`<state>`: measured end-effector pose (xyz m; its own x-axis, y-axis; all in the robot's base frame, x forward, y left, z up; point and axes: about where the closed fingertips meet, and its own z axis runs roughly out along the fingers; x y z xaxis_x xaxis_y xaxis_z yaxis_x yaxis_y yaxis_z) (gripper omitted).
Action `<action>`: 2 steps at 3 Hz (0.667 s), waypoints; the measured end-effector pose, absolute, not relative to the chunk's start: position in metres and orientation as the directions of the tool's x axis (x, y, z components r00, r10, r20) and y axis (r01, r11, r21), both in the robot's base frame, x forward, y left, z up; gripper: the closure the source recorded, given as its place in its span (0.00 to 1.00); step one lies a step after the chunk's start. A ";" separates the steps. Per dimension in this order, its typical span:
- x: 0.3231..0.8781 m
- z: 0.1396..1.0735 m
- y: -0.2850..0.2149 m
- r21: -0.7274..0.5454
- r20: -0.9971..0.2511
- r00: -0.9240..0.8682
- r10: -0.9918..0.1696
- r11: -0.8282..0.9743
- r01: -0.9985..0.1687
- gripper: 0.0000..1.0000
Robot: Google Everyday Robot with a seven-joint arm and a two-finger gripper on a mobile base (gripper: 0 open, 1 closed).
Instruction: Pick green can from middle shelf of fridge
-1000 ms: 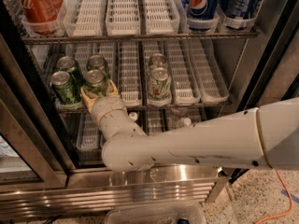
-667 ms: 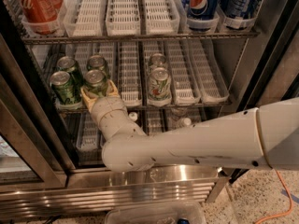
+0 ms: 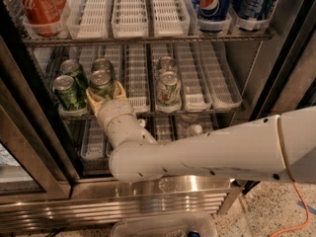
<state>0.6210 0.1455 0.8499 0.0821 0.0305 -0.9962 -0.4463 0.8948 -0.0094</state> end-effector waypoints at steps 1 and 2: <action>0.620 0.860 0.144 -0.023 -0.994 0.109 0.029 0.894 -0.448 1.00; 0.619 0.869 0.145 -0.036 -0.991 0.132 0.027 0.891 -0.453 1.00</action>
Offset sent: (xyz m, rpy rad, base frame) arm -0.0016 -0.0010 0.0251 -0.0101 -0.0703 0.0152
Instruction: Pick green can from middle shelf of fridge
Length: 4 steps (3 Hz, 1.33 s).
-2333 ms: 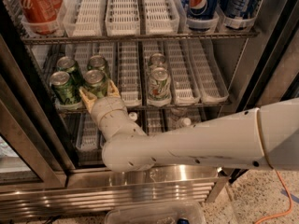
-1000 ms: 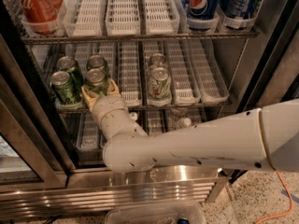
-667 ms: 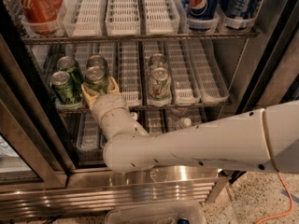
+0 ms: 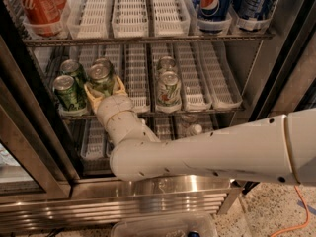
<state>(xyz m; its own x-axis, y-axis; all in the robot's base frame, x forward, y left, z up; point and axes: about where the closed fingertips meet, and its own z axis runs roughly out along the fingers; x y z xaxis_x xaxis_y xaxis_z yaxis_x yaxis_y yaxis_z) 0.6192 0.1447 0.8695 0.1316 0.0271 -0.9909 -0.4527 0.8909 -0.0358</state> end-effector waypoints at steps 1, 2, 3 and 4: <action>0.615 0.877 0.143 -0.050 -0.988 0.150 0.021 0.890 -0.454 1.00; 0.602 0.887 0.137 -0.074 -0.984 0.177 0.008 0.888 -0.453 1.00; 0.585 0.891 0.135 -0.094 -0.983 0.182 -0.009 0.880 -0.465 1.00; 0.564 0.889 0.131 -0.109 -0.986 0.166 -0.032 0.872 -0.478 1.00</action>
Offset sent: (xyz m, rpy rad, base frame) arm -0.0319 -0.0155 0.0248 -0.0397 -0.0728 0.0031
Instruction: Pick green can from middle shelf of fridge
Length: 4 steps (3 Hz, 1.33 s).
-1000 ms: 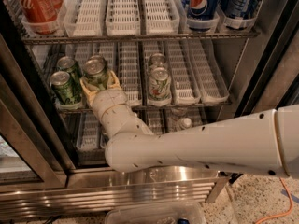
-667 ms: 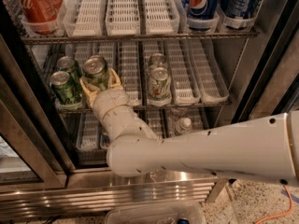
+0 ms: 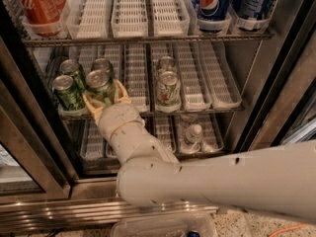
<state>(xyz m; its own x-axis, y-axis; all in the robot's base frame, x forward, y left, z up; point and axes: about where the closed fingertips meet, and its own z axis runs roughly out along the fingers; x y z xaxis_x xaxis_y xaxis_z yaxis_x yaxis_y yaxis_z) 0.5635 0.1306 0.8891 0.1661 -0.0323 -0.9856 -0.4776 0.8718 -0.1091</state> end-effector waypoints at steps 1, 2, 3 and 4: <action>0.545 0.891 0.126 -0.126 -0.984 0.172 -0.044 0.855 -0.503 1.00; 0.539 0.897 0.130 -0.128 -0.981 0.192 -0.023 0.818 -0.560 1.00; 0.536 0.909 0.139 -0.145 -0.974 0.228 0.004 0.763 -0.630 1.00; 0.527 0.921 0.153 -0.188 -0.960 0.281 0.019 0.698 -0.691 1.00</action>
Offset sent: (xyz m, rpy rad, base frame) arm -0.0422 0.0155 0.0193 -0.0284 -0.1035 0.2559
